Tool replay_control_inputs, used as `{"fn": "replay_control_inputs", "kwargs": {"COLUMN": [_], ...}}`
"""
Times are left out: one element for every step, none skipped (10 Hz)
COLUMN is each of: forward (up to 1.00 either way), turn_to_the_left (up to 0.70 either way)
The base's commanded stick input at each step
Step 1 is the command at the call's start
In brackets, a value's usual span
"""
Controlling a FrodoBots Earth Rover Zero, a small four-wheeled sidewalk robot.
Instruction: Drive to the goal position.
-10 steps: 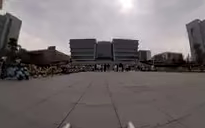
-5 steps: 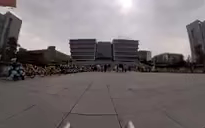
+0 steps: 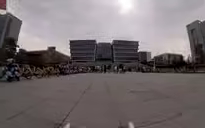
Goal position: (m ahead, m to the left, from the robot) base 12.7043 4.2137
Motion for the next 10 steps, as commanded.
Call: {"fn": "replay_control_inputs", "kwargs": {"forward": [0.70,0.70,0.70,0.70,0.70,0.70,0.70,0.70,0.70,0.70], "turn_to_the_left": [0.00,0.00,0.00,0.00,0.00,0.00,0.00,0.00,0.00,0.00]}}
